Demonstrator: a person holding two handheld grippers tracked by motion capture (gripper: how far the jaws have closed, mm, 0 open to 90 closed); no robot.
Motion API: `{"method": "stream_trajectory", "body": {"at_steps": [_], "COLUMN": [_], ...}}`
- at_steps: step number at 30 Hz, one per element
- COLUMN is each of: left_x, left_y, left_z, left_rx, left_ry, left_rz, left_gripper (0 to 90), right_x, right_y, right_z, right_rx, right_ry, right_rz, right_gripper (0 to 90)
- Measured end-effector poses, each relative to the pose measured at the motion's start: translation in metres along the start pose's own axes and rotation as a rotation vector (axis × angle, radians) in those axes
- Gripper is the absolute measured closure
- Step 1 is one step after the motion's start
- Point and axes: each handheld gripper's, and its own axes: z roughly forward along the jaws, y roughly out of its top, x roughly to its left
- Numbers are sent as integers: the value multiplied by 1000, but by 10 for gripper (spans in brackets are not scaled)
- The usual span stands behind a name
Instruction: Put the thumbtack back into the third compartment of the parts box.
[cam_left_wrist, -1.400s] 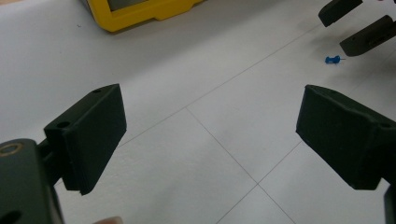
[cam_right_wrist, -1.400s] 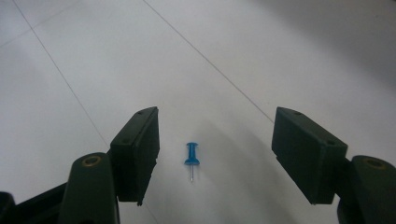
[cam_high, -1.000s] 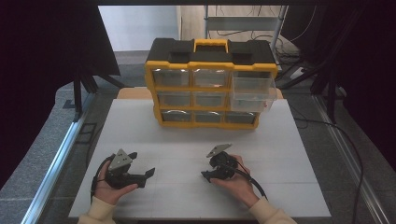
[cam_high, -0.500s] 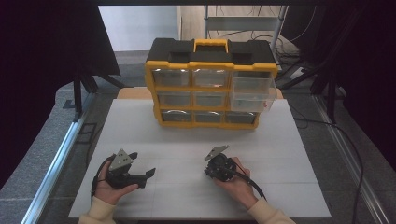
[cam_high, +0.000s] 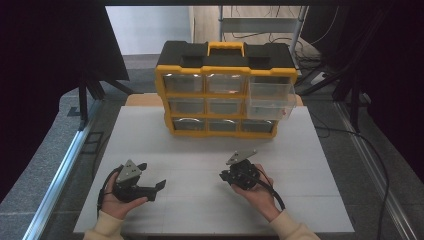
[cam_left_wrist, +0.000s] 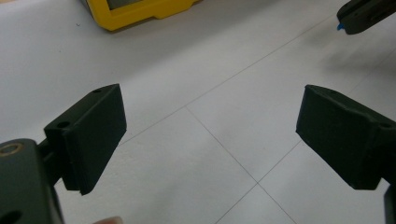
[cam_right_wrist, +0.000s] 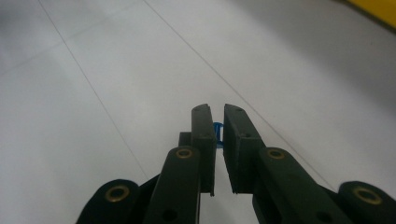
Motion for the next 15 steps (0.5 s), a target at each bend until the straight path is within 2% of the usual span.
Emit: {"method": "stream_trajectory", "body": {"at_steps": [8,15], "left_x": [0,-1], "left_y": [0,1], "left_z": [0,0], "left_rx": [1,2], "left_ry": [1,0], "left_rz": [4,6], "left_gripper": [88,89], "right_x": [-1,-1], "right_y": [6,14], "right_z": [-13,-30], "right_rx": [-44,-116], "right_ry": [2,6], "right_rz": [12,22], "right_gripper": [825,825]}}
